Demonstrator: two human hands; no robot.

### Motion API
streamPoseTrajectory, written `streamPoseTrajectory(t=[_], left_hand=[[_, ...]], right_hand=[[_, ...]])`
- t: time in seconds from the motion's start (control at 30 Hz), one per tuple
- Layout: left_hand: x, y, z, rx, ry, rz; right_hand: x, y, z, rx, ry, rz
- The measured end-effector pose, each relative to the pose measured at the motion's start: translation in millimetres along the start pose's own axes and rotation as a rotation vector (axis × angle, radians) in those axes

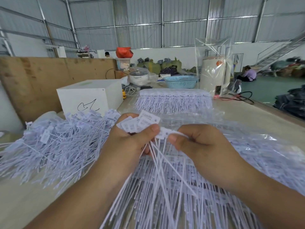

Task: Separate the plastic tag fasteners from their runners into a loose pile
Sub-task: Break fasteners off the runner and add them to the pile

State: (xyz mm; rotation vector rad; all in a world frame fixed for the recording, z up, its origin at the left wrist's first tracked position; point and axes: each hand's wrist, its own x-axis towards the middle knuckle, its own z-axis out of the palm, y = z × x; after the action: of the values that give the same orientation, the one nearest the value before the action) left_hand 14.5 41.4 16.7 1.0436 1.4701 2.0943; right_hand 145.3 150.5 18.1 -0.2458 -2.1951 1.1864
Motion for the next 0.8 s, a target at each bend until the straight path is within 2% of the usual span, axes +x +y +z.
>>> streamPoseTrajectory(t=[0.1,0.17,0.23,0.3,0.37,0.43,0.67,0.8], left_hand=[[-0.2,0.8,6.6,-0.121,0.045,0.023],[2.2,1.2,0.9,-0.208,0.121,-0.018],[5.7,3.9,-10.6,-0.314,0.194,-0.065],[6.3,5.2,-14.7,-0.27,0.195,-0.062],[2.9,5.3,-7.3,-0.161,0.111,-0.03],[-3.3,2.8,3.5,-0.064,0.005,0.017],[-9.5,3.5,5.6,-0.043,-0.121,-0.039],[-6.4,0.9,6.2,0.025,-0.04,0.028]], right_hand=[[-1.2,-7.9,11.4,0.101,0.229,-0.091],[0.4,-8.6,3.2,0.178,0.39,-0.066],[1.9,-8.3,-13.7,0.158,0.458,-0.05],[-0.6,-6.5,-19.4,0.132,0.326,-0.045],[-3.1,-5.1,-9.2,0.124,0.084,-0.054],[-4.7,-0.9,2.3,0.088,-0.07,-0.093],[-2.4,6.8,1.1,-0.021,-0.083,-0.129],[-2.6,8.0,0.6,-0.078,-0.116,-0.105]])
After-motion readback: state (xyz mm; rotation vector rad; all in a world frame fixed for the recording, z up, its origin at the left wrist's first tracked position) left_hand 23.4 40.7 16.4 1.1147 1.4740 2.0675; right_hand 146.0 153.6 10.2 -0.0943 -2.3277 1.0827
